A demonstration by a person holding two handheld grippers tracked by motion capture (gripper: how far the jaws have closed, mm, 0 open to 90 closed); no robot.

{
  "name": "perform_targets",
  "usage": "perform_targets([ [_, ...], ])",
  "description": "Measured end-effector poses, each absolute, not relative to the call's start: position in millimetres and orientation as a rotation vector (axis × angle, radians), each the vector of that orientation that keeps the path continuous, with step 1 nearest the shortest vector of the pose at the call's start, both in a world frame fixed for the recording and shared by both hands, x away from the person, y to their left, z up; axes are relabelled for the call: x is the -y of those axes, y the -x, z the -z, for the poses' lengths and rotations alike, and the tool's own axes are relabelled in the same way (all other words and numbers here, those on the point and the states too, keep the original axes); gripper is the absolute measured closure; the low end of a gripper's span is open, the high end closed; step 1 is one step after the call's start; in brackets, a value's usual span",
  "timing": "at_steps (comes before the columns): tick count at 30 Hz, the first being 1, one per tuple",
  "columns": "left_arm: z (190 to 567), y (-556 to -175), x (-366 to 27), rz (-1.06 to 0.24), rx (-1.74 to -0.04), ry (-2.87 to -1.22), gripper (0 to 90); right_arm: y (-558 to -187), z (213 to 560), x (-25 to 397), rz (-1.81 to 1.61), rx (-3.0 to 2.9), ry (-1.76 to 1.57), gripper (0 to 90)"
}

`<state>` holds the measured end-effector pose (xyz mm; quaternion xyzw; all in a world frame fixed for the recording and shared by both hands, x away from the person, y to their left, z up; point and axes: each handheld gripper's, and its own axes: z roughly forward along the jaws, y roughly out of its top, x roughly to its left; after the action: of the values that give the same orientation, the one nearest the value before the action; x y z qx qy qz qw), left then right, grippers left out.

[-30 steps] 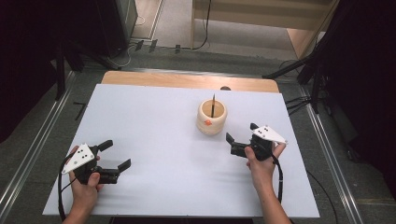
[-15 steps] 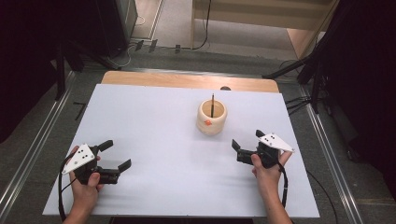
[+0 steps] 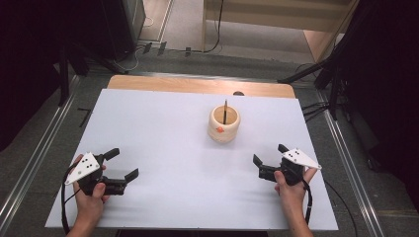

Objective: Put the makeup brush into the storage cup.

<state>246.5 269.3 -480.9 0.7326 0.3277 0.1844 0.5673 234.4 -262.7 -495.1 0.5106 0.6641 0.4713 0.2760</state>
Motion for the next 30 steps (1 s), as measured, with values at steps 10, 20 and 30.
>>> perform_targets([
  [10, 480.8, -246.3, -269.6, -0.435, -0.768, -1.722, 0.1, -221.6, 498.6, 273.7, -1.252, -1.788, -1.374, 0.0],
  [20, 480.8, -245.5, -269.8, -0.441, -0.765, -1.725, 0.1, -211.2, 501.6, 281.6, -1.243, -1.804, -1.368, 0.0],
  [30, 480.3, -245.3, -270.6, -0.438, -0.766, -1.716, 0.1, -202.0, 502.1, 287.4, -1.250, -1.804, -1.361, 0.0],
])
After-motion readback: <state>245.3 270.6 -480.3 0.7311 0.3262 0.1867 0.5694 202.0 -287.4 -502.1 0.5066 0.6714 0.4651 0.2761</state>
